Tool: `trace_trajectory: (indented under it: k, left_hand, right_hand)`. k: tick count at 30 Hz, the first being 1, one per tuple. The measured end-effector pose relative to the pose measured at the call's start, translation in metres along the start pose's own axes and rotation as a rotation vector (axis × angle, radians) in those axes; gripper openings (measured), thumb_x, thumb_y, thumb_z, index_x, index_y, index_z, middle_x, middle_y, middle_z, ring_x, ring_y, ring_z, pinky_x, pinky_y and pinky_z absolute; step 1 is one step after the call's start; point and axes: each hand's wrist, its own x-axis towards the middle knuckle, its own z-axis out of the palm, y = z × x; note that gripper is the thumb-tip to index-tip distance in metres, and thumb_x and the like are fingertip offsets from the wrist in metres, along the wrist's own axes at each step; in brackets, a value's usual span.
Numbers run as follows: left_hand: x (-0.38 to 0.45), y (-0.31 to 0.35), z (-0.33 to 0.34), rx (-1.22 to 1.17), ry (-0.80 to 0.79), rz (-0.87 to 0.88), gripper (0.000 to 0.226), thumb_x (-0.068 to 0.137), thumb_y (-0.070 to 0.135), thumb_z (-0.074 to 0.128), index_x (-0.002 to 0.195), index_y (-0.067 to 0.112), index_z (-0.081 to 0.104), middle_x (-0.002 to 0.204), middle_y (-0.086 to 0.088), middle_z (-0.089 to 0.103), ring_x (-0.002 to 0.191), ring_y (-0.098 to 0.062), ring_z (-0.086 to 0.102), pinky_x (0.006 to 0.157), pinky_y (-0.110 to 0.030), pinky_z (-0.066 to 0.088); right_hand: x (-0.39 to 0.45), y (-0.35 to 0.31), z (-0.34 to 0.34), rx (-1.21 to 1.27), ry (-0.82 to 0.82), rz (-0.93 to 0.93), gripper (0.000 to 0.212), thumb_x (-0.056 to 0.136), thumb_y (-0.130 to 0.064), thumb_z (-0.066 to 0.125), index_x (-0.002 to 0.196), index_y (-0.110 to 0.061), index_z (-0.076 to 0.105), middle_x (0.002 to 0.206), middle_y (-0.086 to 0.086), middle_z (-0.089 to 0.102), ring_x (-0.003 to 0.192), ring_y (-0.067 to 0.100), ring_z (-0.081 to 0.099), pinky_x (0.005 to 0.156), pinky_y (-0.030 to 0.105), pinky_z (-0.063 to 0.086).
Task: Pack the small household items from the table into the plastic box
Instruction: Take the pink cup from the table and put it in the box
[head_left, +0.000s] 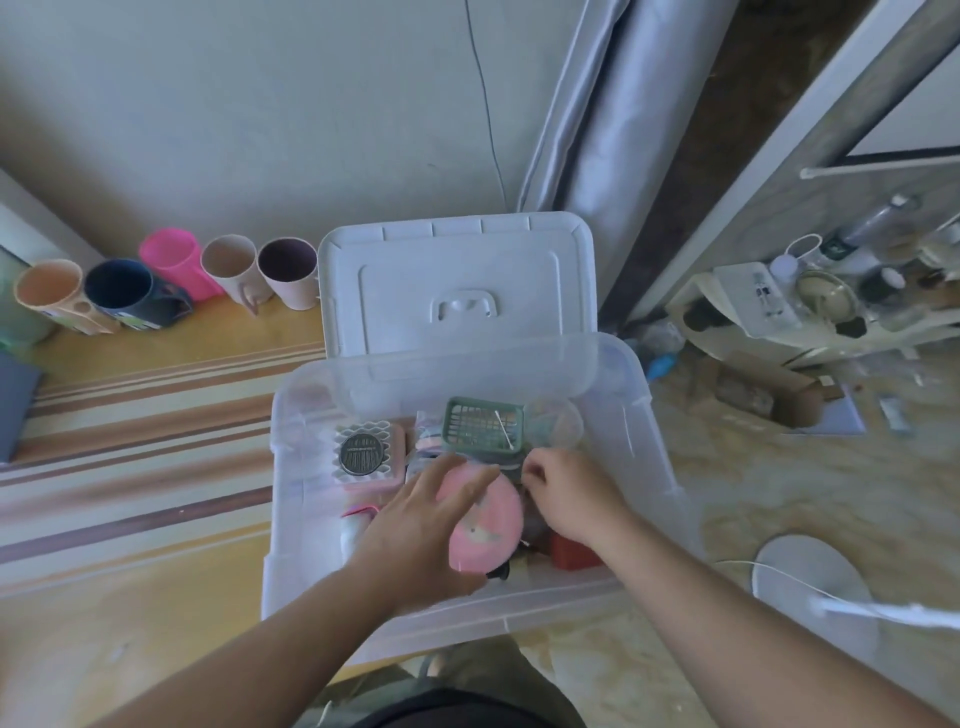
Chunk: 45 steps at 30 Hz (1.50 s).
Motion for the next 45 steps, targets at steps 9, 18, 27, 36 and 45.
trace_trajectory:
  k: [9, 18, 27, 36, 45]
  left_hand:
    - [0.059, 0.029, 0.025, 0.013, 0.034, 0.099, 0.115, 0.068, 0.063, 0.078, 0.158, 0.02, 0.019, 0.159, 0.001, 0.031, 0.141, -0.026, 0.036, 0.12, -0.037, 0.031]
    - [0.046, 0.015, 0.045, 0.043, -0.025, -0.031, 0.126, 0.071, 0.063, 0.079, 0.162, 0.026, -0.001, 0.16, -0.003, 0.022, 0.144, -0.031, 0.029, 0.113, -0.047, 0.041]
    - [0.025, -0.004, 0.026, 0.111, -0.039, 0.037, 0.098, 0.086, 0.051, 0.062, 0.162, 0.027, 0.006, 0.166, -0.002, 0.022, 0.153, -0.034, 0.013, 0.121, -0.055, 0.026]
    - [-0.072, -0.091, -0.066, 0.05, 0.466, -0.124, 0.083, 0.081, 0.037, 0.07, 0.155, 0.02, 0.036, 0.138, -0.011, 0.049, 0.126, -0.035, 0.047, 0.108, -0.05, 0.041]
    - [-0.256, -0.248, -0.121, -0.01, 0.601, -0.71, 0.09, 0.081, 0.032, 0.077, 0.156, 0.034, 0.028, 0.143, -0.009, 0.033, 0.129, -0.033, 0.035, 0.11, -0.054, 0.035]
  right_hand:
    - [-0.034, 0.032, -0.022, -0.21, -0.115, -0.178, 0.115, 0.071, -0.058, 0.077, 0.165, -0.036, 0.014, 0.151, -0.007, 0.036, 0.139, 0.023, 0.03, 0.111, 0.045, 0.042]
    - [-0.034, 0.029, -0.001, -0.193, -0.058, -0.081, 0.115, 0.053, -0.076, 0.081, 0.148, -0.038, 0.028, 0.142, -0.012, 0.053, 0.123, 0.026, 0.048, 0.094, 0.047, 0.049]
    - [-0.042, 0.011, -0.001, -0.269, -0.127, -0.076, 0.114, 0.065, -0.075, 0.065, 0.16, -0.041, 0.012, 0.153, -0.009, 0.038, 0.137, 0.028, 0.038, 0.107, 0.05, 0.043]
    - [-0.015, -0.123, 0.007, -0.01, 0.072, -0.518, 0.084, 0.078, -0.058, 0.077, 0.151, -0.032, 0.045, 0.149, 0.001, 0.046, 0.139, 0.029, 0.041, 0.116, 0.051, 0.038]
    - [0.004, -0.339, 0.086, -0.006, 0.05, -0.754, 0.062, 0.093, -0.041, 0.071, 0.148, -0.02, 0.053, 0.141, 0.007, 0.049, 0.132, 0.034, 0.041, 0.109, 0.05, 0.042]
